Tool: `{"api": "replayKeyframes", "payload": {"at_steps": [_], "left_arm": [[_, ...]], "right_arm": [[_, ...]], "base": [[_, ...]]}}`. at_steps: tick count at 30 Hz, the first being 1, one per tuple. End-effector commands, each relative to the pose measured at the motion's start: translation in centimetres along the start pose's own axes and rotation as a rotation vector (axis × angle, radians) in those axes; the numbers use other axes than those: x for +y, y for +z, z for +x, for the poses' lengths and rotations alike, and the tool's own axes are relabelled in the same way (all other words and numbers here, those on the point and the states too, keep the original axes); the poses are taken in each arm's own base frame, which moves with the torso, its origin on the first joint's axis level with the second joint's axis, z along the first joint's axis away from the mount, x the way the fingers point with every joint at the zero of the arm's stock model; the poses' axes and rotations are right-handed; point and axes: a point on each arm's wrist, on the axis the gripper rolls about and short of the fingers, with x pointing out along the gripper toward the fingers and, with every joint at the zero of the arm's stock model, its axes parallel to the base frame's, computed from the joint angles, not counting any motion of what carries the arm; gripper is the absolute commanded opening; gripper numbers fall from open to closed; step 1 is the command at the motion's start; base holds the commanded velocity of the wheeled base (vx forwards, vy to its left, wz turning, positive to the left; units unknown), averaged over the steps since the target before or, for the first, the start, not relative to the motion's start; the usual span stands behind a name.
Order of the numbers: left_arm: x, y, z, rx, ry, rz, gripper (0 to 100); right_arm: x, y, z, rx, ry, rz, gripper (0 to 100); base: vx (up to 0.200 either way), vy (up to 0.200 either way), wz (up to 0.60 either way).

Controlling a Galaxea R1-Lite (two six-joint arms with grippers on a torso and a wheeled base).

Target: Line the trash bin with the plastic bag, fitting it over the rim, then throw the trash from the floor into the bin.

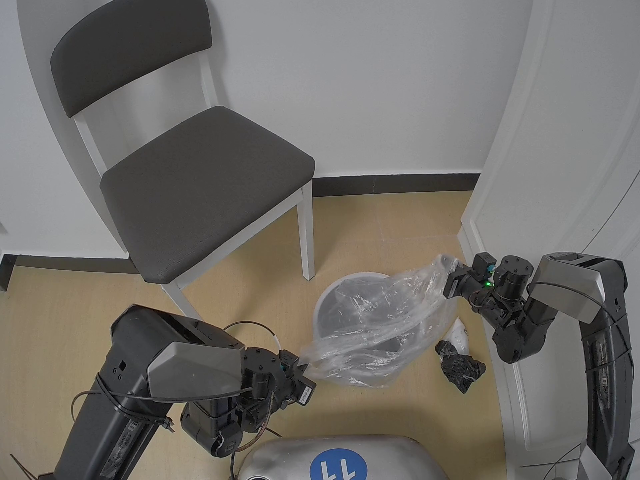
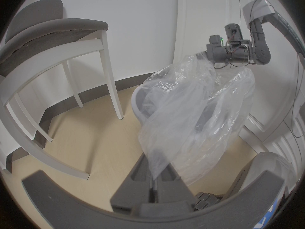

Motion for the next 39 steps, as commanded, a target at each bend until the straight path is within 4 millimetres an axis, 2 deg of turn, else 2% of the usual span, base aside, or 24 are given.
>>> {"api": "replayKeyframes", "payload": {"at_steps": [1,6,13,16,18,22,25,28,32,39], "left_arm": [[0.6,-0.2,0.0,0.008,0.018,-0.008,0],[0.3,-0.2,-0.7,0.022,0.008,-0.003,0],[-0.1,0.1,-1.4,0.031,-0.006,0.005,0],[0.4,0.3,-1.3,0.022,0.007,0.002,0],[1.2,0.2,-1.0,0.021,0.028,0.005,0],[1.5,0.5,0.0,-0.002,0.096,0.001,0],[1.7,-0.2,0.7,0.013,0.185,0.007,0],[1.7,-0.2,0.7,0.016,0.215,0.011,0],[2.9,-0.4,0.3,0.045,0.251,0.077,0],[2.9,-0.7,-0.1,0.061,0.248,0.076,0]], "right_arm": [[-1.4,-1.5,-2.6,0.095,0.086,-0.092,0],[-0.8,-2.1,-3.3,0.129,0.119,-0.128,0],[0.0,-2.3,-5.5,0.199,0.161,-0.182,0],[0.3,-3.2,-6.0,0.231,0.181,-0.219,0],[0.5,-4.5,-6.2,0.265,0.198,-0.243,0],[1.0,-6.3,-6.3,0.301,0.22,-0.268,0],[1.2,-7.2,-6.1,0.314,0.23,-0.276,0],[1.2,-7.3,-6.0,0.312,0.227,-0.271,0],[0.7,-7.8,-4.8,0.283,0.198,-0.282,0],[0.6,-8.0,-4.5,0.28,0.174,-0.286,0]], "base": [[0.0,0.0,0.0],[0.0,0.0,0.0],[0.0,0.0,0.0],[0.0,0.0,0.0],[0.0,0.0,0.0],[0.0,0.0,0.0],[0.0,0.0,0.0],[0.0,0.0,0.0],[0.0,0.0,0.0],[0.0,0.0,0.0]]}}
